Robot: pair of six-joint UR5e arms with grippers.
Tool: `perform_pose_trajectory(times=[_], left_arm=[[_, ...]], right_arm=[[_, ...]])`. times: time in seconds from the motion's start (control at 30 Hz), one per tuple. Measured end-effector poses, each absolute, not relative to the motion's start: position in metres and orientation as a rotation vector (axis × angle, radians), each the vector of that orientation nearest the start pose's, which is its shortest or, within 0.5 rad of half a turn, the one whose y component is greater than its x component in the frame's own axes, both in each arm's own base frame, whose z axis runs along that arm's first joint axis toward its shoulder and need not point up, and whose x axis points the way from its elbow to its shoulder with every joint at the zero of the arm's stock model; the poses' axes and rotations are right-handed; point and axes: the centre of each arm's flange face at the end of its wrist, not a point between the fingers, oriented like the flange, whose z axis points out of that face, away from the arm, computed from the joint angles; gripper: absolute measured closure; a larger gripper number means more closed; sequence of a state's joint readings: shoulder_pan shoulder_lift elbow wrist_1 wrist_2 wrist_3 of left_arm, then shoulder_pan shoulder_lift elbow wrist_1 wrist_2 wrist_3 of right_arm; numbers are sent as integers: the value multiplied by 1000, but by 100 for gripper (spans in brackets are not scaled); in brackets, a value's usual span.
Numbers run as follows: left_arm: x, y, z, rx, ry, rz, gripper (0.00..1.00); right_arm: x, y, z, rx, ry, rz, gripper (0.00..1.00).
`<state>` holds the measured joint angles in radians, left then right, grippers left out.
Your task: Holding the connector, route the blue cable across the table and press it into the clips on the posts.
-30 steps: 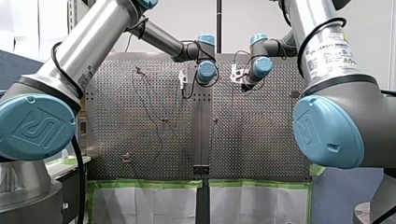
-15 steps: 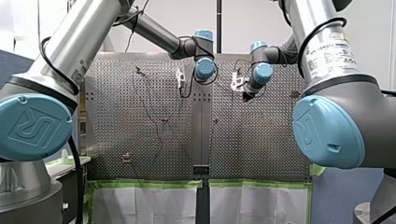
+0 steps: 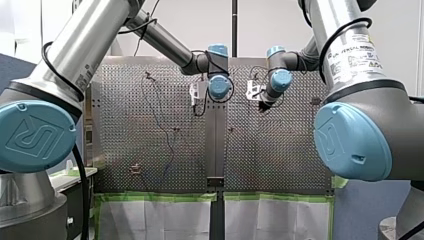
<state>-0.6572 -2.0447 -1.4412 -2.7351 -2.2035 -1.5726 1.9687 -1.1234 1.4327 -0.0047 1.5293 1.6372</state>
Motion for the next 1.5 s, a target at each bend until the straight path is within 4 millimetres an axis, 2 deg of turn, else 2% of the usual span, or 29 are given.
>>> perform_pose_trajectory(times=[0.37, 0.57, 0.67, 0.87, 0.97, 1.13, 1.33, 1.5], left_arm=[[459, -458, 214, 42, 1600, -52, 100], [448, -459, 169, 81, 1637, -89, 100], [442, -457, 155, 96, 1644, -112, 100], [431, -451, 137, 106, 1647, -133, 100], [430, -450, 135, 110, 1642, -151, 100], [437, -453, 139, 110, 1626, -192, 100], [452, -458, 145, 105, 1608, -225, 100], [464, -461, 135, 109, 1630, -218, 100]], right_arm=[[371, -508, 286, 1798, -1223, 1339, 100], [372, -500, 272, 1809, -1220, 1337, 100], [375, -499, 269, 1806, -1204, 1349, 100], [372, -494, 255, 1815, -1184, 1336, 100], [367, -492, 246, 1813, -1187, 1332, 100], [361, -493, 223, 1813, -1209, 1325, 100], [357, -503, 194, 1809, -1217, 1321, 100], [351, -514, 186, 1790, -1218, 1327, 100]])
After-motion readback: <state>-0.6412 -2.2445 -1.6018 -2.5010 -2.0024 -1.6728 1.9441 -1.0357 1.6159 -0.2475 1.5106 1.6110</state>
